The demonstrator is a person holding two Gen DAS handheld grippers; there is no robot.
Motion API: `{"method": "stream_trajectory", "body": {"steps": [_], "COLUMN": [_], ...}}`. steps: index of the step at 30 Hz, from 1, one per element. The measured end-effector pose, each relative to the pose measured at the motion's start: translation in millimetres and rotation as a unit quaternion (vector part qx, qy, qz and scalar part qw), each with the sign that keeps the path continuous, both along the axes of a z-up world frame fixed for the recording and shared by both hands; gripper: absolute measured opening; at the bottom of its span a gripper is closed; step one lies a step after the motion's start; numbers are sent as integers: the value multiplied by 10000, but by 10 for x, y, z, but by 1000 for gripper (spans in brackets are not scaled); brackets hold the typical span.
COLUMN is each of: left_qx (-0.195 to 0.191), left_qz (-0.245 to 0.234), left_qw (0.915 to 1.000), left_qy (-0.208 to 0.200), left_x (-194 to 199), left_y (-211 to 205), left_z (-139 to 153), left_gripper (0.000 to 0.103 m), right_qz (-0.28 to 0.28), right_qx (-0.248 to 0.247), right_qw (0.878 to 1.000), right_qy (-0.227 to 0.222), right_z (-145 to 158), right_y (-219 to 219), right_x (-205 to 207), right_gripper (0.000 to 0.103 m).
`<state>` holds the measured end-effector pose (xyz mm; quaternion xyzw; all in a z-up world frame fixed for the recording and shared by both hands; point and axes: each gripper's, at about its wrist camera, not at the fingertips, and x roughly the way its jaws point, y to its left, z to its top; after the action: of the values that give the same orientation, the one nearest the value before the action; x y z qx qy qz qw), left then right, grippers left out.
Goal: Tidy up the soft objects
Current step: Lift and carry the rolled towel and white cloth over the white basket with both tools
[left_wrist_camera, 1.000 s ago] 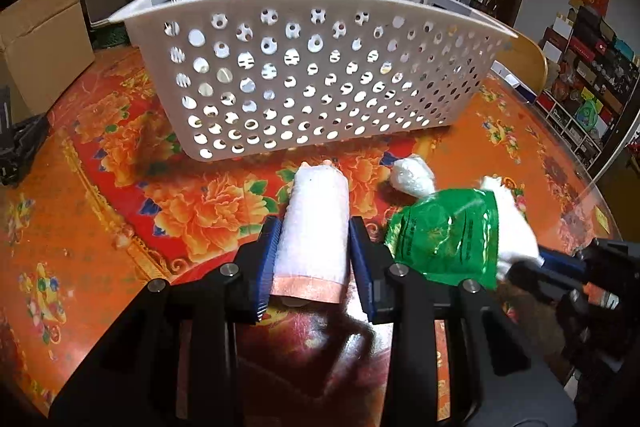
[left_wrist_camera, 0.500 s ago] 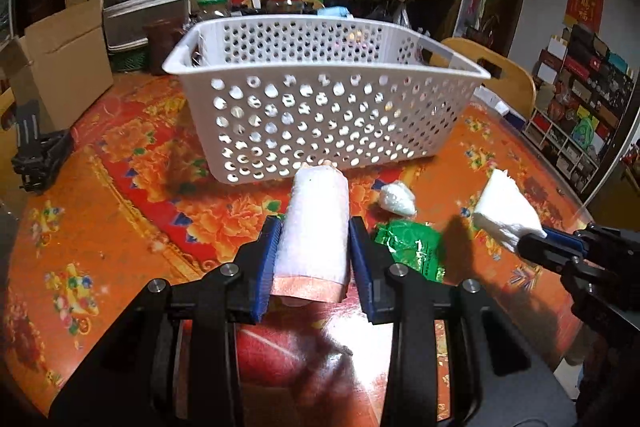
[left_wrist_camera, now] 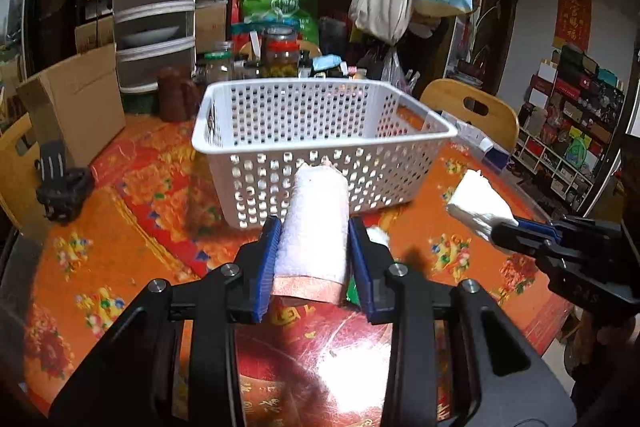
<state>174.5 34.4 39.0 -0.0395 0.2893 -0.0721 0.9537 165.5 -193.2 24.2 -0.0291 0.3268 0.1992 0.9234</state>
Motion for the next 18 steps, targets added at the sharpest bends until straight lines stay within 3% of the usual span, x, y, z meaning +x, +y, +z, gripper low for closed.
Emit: {"method": "stream_trajectory", "body": {"steps": [11,18], "left_qx": [53,25], "left_qz": [6,-63], "left_qw": [9996,9999], "left_qy": [-277,-152], "left_x": [38,395], "left_y": [-6,-58], "left_z": [547,758], "left_gripper": [32,32], "right_qz": [106,138], "right_qx": [-73,-236], "right_qw": [9995,9992], "right_qy": [-276,-279], "right_z": [429,571], "right_y": [-22,80], "right_x": [216,521], "right_gripper": [11,11]}}
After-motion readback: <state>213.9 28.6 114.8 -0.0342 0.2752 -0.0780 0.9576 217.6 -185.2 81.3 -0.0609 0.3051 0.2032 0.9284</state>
